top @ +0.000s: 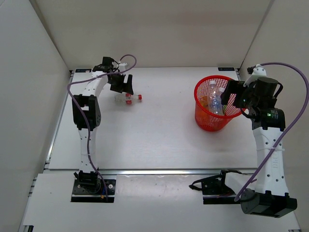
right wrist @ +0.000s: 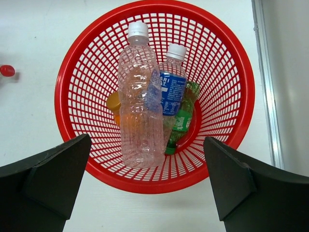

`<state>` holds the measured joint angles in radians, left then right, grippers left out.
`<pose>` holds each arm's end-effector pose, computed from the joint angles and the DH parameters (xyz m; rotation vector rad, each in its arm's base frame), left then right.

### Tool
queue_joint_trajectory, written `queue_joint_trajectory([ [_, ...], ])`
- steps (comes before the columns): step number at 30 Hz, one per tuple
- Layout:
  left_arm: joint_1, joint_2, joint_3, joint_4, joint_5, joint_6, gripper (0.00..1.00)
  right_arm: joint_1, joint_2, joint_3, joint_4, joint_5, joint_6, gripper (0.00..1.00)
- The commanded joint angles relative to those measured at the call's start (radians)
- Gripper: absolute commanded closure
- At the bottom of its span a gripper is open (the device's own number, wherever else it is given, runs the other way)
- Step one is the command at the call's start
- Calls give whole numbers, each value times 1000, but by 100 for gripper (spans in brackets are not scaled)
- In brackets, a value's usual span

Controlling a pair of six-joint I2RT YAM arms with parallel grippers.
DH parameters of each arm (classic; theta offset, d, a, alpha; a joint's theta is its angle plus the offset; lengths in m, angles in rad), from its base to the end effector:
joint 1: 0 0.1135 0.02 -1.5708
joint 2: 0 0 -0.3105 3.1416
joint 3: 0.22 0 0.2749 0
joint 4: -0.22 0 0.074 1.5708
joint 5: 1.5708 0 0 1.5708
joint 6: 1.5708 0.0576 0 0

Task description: Put the plastic bottles in the bin

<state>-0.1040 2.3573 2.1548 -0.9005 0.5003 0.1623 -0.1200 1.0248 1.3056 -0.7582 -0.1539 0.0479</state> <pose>0.5649 -0.0867 0.2265 0.5003 2.5471 -0.6437 0.2157 -0.0171 0.4507 0.0758 2.0425 0.1125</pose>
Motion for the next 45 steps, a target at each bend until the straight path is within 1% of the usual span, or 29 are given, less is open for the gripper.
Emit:
queue_joint_trajectory([
  [1, -36, -59, -62, -26, -37, 26, 2, 2, -14, 23, 14, -26, -13, 1],
  [4, -56, -104, -159, 6, -46, 10, 1, 22, -20, 3, 25, -29, -7, 1],
  [6, -72, -134, -245, 47, -110, 16, 2, 25, -35, 0, 14, -10, -3, 1],
  [9, -109, -179, -321, 45, -187, 11, 1, 16, -71, -38, 25, -10, -3, 1],
  [10, -124, -185, -363, 64, -198, 3, 1, 4, -87, -32, 22, -1, 4, 0],
  [12, -135, -257, -444, 122, -245, -49, 1, -6, -106, -49, 10, 14, 4, 1],
  [14, -158, -309, -547, 184, -261, -70, 1, 6, -136, -61, 5, 69, 16, 0],
  [15, -175, -344, -567, 201, -297, -95, 4, 19, -149, -71, 2, 101, 23, 1],
  [16, -190, -381, -617, 224, -316, -119, 11, 23, -169, -80, 3, 146, 39, 1],
  [17, -210, -398, -657, 248, -328, -132, 16, 25, -201, -88, 8, 215, 49, 0],
  [19, -233, -470, -720, 299, -323, -148, 33, 32, -242, -118, 20, 308, 56, 1],
  [20, -247, -486, -771, 319, -307, -149, 35, 39, -271, -132, 11, 373, 69, 0],
  [21, -256, -525, -779, 328, -304, -155, 40, 42, -282, -141, -25, 408, 82, 0],
  [22, -272, -550, -803, 339, -309, -193, 43, 42, -290, -140, -50, 440, 81, 1],
  [24, -307, -581, -814, 331, -307, -225, 47, 40, -321, -164, -122, 444, 75, 1],
  [26, -336, -622, -808, 337, -330, -259, 52, 48, -360, -213, -142, 365, 53, 0],
  [28, -370, -641, -776, 333, -365, -288, 55, 55, -393, -258, -171, 286, 44, 1],
  [31, -414, -667, -669, 313, -414, -361, 60, 105, -413, -296, -234, 74, -11, 1],
  [32, -434, -668, -609, 311, -417, -389, 61, 133, -414, -307, -259, 3, -13, 1],
  [34, -486, -656, -464, 330, -399, -429, 62, 234, -419, -347, -262, -54, 22, 1],
  [35, -505, -630, -411, 337, -398, -441, 61, 265, -420, -367, -260, -43, 55, 1],
  [37, -598, -574, -215, 356, -431, -449, 57, 403, -448, -394, -251, 74, 150, 1],
  [38, -643, -519, -160, 360, -448, -452, 56, 478, -462, -394, -247, 86, 161, 0],
  [39, -661, -450, -47, 373, -434, -452, 54, 512, -471, -396, -245, 130, 214, 1],
  [40, -681, -416, 73, 380, -377, -464, 52, 570, -492, -394, -230, 154, 251, 1],
  [41, -700, -335, 177, 387, -349, -480, 48, 644, -502, -394, -213, 151, 269, 1],
  [42, -709, -257, 222, 411, -304, -531, 49, 698, -500, -394, -198, 215, 306, 1],
  [43, -714, -197, 282, 454, -249, -575, 49, 727, -494, -397, -205, 235, 331, 1],
  [45, -721, -133, 319, 526, -183, -653, 49, 819, -471, -396, -202, 266, 349, 1],
])
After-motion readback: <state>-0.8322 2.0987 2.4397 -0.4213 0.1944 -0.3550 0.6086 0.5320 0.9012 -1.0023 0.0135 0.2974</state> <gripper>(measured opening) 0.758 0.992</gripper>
